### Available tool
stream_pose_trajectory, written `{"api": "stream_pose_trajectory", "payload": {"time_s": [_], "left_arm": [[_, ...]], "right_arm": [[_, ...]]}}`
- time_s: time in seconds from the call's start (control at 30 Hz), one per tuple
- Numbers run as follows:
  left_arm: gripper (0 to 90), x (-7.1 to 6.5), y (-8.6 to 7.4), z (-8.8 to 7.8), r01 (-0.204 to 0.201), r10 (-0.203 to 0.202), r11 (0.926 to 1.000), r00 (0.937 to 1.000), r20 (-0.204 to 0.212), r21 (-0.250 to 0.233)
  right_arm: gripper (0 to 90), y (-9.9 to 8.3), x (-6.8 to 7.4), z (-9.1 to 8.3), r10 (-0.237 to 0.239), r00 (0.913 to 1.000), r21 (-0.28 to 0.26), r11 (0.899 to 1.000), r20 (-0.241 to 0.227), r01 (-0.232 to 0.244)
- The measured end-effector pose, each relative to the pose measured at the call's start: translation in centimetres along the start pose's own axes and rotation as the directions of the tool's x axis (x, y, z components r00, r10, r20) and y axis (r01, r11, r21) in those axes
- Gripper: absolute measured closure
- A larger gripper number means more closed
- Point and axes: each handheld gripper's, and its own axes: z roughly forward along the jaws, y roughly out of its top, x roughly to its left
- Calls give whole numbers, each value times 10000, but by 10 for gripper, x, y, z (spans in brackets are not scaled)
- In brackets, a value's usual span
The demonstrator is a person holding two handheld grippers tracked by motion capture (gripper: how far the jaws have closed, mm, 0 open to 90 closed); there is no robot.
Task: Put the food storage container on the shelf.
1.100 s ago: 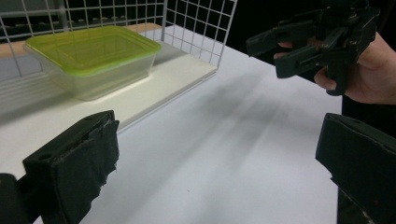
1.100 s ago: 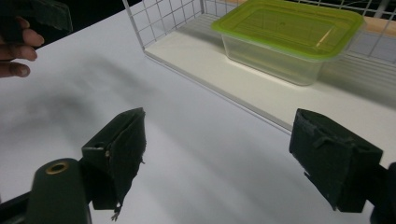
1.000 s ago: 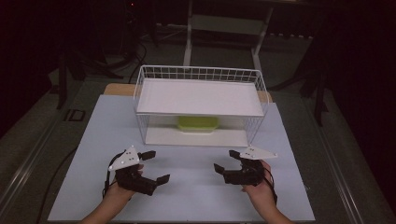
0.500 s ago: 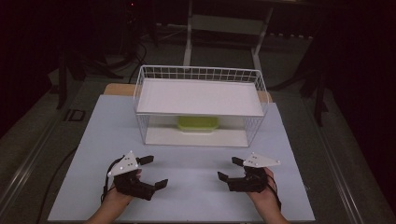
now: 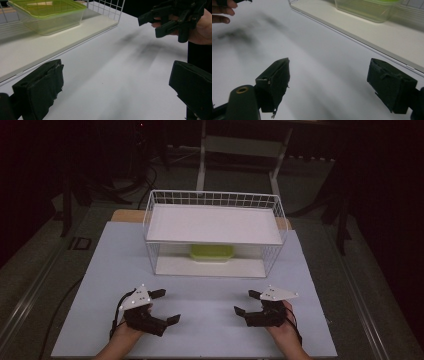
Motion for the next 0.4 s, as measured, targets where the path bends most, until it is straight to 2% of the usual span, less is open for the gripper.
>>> {"api": "stream_pose_trajectory", "payload": {"time_s": [0.17,0.4], "left_arm": [[0,3,-4,2,107,-106,9998,9999,-33,148],[0,3,-2,2,170,-170,9998,9999,-29,-109]], "right_arm": [[183,1,-4,-2,51,9999,-90,9999,126,-50],[183,1,-4,-2,23,9999,-106,9999,126,-21]]}}
